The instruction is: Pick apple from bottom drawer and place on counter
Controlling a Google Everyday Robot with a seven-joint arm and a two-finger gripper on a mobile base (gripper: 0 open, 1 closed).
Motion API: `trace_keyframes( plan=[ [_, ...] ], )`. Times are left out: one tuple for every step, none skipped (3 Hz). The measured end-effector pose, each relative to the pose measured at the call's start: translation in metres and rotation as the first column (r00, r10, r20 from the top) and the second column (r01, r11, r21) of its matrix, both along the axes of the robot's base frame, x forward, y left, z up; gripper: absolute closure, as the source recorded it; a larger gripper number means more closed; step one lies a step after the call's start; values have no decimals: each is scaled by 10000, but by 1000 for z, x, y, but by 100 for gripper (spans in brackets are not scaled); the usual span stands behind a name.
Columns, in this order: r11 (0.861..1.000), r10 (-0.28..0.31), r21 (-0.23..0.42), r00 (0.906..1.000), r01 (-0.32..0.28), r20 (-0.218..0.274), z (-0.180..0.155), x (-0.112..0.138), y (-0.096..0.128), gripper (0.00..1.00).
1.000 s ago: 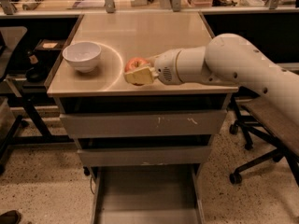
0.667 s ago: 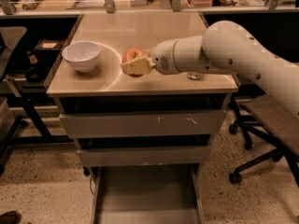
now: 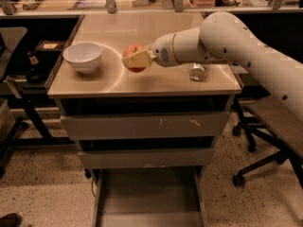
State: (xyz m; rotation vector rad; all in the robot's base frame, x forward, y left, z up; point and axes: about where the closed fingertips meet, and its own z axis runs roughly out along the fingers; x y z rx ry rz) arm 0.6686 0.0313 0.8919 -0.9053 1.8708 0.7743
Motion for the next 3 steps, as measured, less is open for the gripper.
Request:
trace_keyframes(
  plan=[
    [9999, 107, 38, 9990, -105, -434, -13, 11, 1, 100],
    [9998, 213, -32, 9955, -217, -927, -24, 21, 2, 100],
    [9994, 307, -120, 9892, -327, -1430, -34, 28, 3, 100]
  ],
)
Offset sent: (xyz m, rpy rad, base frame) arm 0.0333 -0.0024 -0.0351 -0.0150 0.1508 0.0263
